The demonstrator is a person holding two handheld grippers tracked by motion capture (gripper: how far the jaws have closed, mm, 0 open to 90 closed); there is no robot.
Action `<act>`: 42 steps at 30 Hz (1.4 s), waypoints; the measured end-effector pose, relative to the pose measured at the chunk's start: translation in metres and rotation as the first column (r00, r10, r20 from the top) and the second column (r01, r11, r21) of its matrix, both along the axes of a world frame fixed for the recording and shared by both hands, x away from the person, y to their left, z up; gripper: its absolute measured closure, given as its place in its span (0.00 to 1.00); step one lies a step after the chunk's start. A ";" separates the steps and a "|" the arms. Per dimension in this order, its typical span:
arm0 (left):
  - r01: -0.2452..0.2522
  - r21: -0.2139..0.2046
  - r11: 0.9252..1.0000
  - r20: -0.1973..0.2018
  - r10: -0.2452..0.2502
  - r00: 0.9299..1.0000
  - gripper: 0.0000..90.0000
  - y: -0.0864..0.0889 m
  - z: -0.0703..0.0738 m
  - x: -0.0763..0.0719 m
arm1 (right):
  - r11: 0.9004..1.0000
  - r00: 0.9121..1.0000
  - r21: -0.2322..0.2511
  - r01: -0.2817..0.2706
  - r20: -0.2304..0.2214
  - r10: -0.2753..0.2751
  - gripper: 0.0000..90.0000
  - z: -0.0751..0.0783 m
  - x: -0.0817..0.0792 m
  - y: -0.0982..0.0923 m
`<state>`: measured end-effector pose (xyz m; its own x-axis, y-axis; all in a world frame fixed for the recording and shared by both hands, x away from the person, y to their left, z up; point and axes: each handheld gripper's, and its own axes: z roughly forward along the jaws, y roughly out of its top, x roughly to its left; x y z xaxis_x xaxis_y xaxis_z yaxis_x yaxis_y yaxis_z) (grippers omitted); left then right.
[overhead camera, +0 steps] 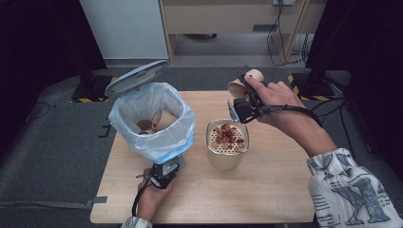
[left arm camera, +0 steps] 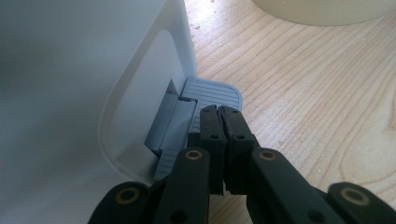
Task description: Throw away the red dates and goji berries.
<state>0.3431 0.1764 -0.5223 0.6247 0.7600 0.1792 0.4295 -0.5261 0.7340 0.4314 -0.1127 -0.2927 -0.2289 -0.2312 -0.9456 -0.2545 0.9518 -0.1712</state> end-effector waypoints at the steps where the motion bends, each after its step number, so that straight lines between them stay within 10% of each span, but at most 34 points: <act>1: 0.001 0.005 1.000 0.000 -0.001 1.000 0.97 0.000 0.000 0.000 | 0.998 1.000 -0.065 -0.019 -0.010 0.019 0.43 -0.012 -0.002 0.002; 4: 0.001 0.004 1.000 0.000 -0.001 1.000 0.97 0.000 0.000 0.000 | 0.994 1.000 -0.110 -0.023 -0.003 0.023 0.43 -0.017 -0.002 0.002; 8: 0.002 0.003 1.000 -0.001 -0.002 1.000 0.97 0.000 0.000 0.000 | 1.000 1.000 -0.028 0.010 -0.002 -0.010 0.43 -0.012 0.001 -0.001; 12: 0.002 0.005 1.000 0.000 -0.002 1.000 0.97 0.000 0.000 0.000 | 0.991 0.998 -0.127 -0.037 -0.049 0.031 0.43 -0.036 -0.004 0.007; 16: 0.000 0.003 1.000 0.001 0.000 1.000 0.97 0.000 0.000 0.000 | 0.998 1.000 -0.059 0.007 -0.009 -0.008 0.43 -0.025 0.003 0.003; 18: -0.009 -0.001 1.000 -0.002 0.009 1.000 0.97 0.000 0.000 -0.001 | 0.995 1.000 -0.101 -0.015 -0.017 0.013 0.44 -0.035 0.001 0.005; 19: -0.031 -0.015 0.999 -0.008 0.031 0.999 0.97 -0.002 -0.001 -0.002 | 0.974 0.998 -0.219 -0.047 -0.050 0.037 0.44 -0.053 -0.005 0.009; 26: 0.001 0.006 1.000 0.000 -0.001 1.000 0.97 0.000 0.000 0.000 | 0.991 1.000 -0.132 0.005 -0.020 -0.008 0.44 -0.041 0.003 0.006; 29: 0.003 0.012 1.000 -0.001 -0.003 1.000 0.97 0.000 0.001 0.000 | 0.969 0.997 -0.241 -0.044 -0.067 0.029 0.44 -0.060 -0.004 0.008; 33: 0.001 0.004 1.000 0.004 -0.001 1.000 0.97 0.000 0.000 0.000 | 0.993 0.999 -0.115 -0.001 -0.045 -0.004 0.43 -0.046 0.001 0.003; 42: 0.001 0.003 1.000 0.004 -0.001 1.000 0.97 0.000 0.000 0.000 | 0.992 0.999 -0.124 -0.005 -0.052 -0.002 0.43 -0.048 -0.001 -0.001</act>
<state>0.3430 0.1761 -0.5224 0.6244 0.7591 0.1839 0.4265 -0.5286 0.7339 0.4305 -0.1133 -0.3408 -0.2767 -0.3460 -0.8965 -0.2675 0.9238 -0.2739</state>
